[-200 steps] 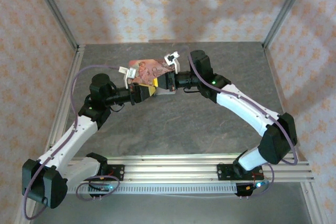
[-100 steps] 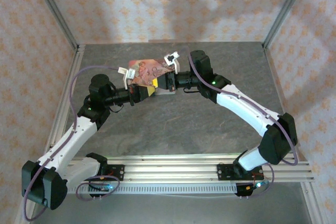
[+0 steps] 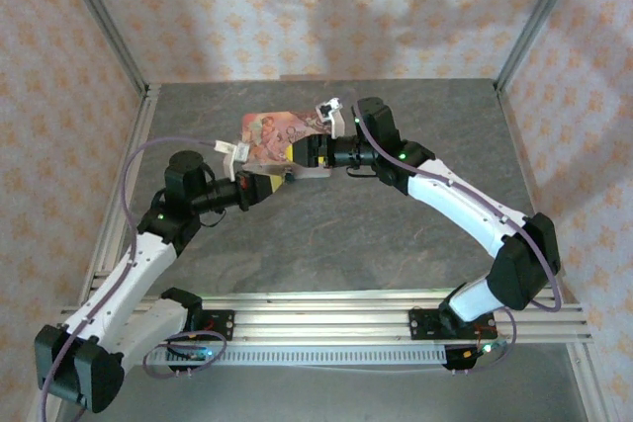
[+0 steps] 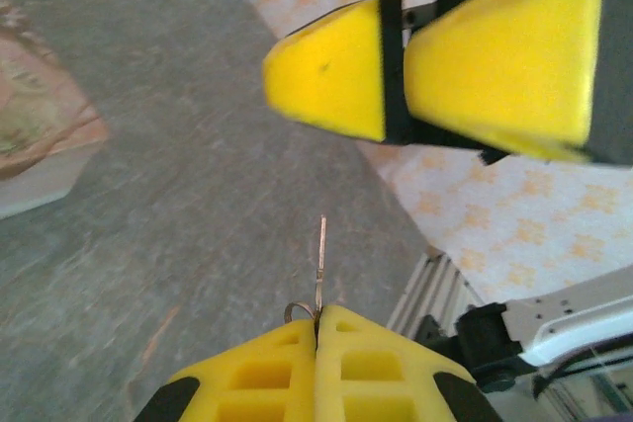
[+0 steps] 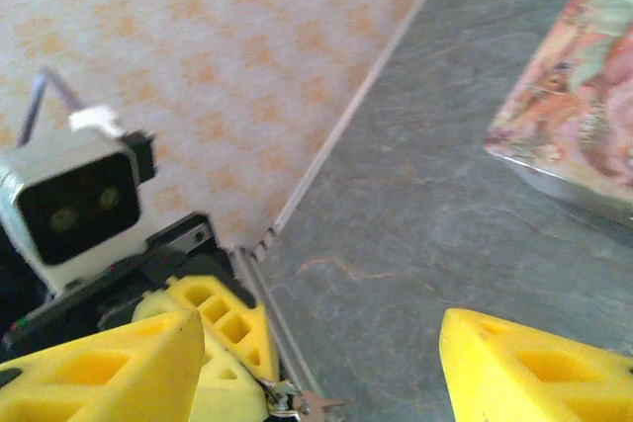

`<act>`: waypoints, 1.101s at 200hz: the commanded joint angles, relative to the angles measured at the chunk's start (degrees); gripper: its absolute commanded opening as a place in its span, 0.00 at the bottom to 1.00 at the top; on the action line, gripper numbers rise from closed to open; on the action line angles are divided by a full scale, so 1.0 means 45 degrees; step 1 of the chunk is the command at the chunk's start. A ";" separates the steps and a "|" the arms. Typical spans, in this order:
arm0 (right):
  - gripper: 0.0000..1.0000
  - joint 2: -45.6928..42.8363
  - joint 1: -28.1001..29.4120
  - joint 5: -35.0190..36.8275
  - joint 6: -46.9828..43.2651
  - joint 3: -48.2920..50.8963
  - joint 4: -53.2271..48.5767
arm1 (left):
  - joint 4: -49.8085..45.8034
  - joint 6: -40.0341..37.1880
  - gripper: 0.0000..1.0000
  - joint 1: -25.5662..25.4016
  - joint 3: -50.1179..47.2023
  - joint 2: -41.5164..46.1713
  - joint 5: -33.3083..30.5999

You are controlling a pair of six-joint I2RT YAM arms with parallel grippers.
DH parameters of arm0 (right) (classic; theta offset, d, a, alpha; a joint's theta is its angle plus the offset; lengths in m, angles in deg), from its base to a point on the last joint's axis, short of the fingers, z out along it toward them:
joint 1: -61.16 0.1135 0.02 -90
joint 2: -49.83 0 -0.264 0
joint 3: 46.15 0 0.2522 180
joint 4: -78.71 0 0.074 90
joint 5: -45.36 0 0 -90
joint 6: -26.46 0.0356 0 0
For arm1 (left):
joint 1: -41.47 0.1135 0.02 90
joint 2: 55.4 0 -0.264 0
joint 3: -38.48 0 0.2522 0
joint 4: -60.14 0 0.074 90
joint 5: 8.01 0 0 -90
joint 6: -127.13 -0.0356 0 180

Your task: Unlock a padlock with a key

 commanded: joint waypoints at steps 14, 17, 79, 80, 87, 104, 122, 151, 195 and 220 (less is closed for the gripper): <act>0.60 -0.0153 0.0102 0.3866 0.0955 0.0619 -0.0753 | -0.3418 -0.1311 0.00 0.0104 -0.0291 0.1354 -0.3264; 0.60 -0.0124 0.0191 0.4263 0.0992 0.0736 -0.0825 | -0.3617 -0.1338 0.00 0.0101 -0.0352 0.1469 -0.3545; 0.60 0.2983 0.3193 1.0781 0.1367 -0.0151 -0.2547 | -0.5365 0.0135 0.00 0.0097 -0.2268 0.3600 -0.7217; 0.60 0.3054 0.3221 1.0815 0.1382 -0.0186 -0.2556 | -0.5342 0.0155 0.00 0.0104 -0.2303 0.3617 -0.7239; 0.60 0.3510 0.3364 1.1140 0.1554 -0.0422 -0.2566 | -0.5202 0.0306 0.00 0.0098 -0.2542 0.3748 -0.7269; 0.60 0.4429 0.3494 1.1592 0.2073 -0.0885 -0.2545 | -0.4893 0.0638 0.00 0.0098 -0.3029 0.4048 -0.7320; 0.60 0.5095 0.3502 1.2074 0.2499 -0.1116 -0.2283 | -0.4646 0.0876 0.00 0.0111 -0.3461 0.4397 -0.7308; 0.59 0.5876 0.3503 1.2353 0.2796 -0.1558 -0.1871 | -0.4239 0.1108 0.00 0.0093 -0.3984 0.4722 -0.6910; 0.55 0.6955 0.3504 1.2787 0.2854 -0.2305 -0.1640 | -0.3891 0.1049 0.00 0.0100 -0.4292 0.4736 -0.6499; 0.54 0.7703 0.3503 1.2932 0.2824 -0.3065 -0.1927 | -0.3858 0.0911 0.00 0.0107 -0.4272 0.4727 -0.6393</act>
